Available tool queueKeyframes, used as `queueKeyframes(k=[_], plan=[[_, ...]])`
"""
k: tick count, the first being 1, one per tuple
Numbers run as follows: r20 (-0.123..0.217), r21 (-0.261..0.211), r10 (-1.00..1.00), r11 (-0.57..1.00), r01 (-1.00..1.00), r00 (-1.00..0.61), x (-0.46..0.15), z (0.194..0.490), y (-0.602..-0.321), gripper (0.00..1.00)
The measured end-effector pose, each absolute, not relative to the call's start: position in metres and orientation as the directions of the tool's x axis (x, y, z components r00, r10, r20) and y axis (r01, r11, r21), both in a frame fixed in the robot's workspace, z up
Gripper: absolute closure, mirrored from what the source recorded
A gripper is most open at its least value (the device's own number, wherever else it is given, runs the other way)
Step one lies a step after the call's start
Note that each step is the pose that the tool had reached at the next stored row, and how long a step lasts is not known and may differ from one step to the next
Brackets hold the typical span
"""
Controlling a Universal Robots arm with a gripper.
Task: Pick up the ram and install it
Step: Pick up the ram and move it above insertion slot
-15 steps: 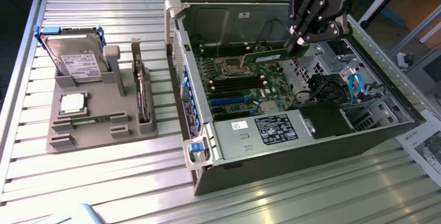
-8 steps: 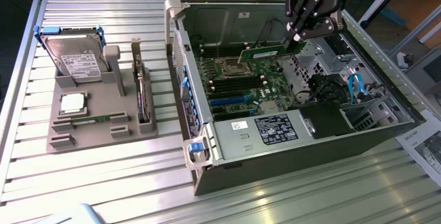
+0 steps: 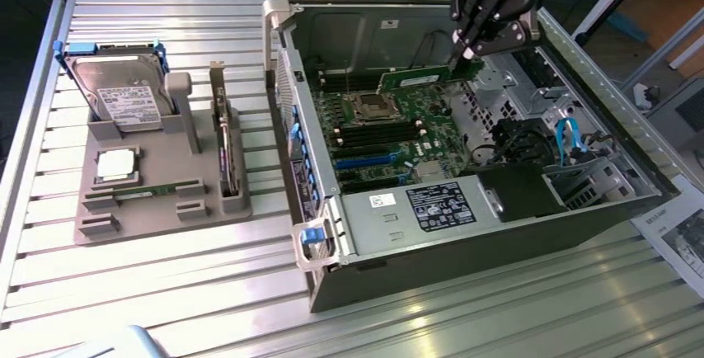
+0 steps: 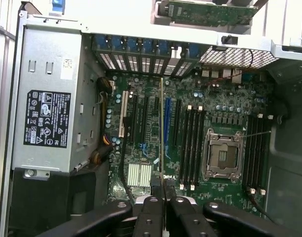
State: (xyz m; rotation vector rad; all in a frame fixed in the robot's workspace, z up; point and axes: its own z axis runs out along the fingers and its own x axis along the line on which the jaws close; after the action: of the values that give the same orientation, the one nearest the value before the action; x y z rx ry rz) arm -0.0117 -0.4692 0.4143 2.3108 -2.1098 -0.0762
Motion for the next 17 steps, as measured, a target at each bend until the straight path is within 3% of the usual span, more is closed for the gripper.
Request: queueKeyframes(k=[17], plan=[[-0.028,0.041,-0.996,-0.080,-0.996,0.079,-0.012,0.412,-0.450,0.88]])
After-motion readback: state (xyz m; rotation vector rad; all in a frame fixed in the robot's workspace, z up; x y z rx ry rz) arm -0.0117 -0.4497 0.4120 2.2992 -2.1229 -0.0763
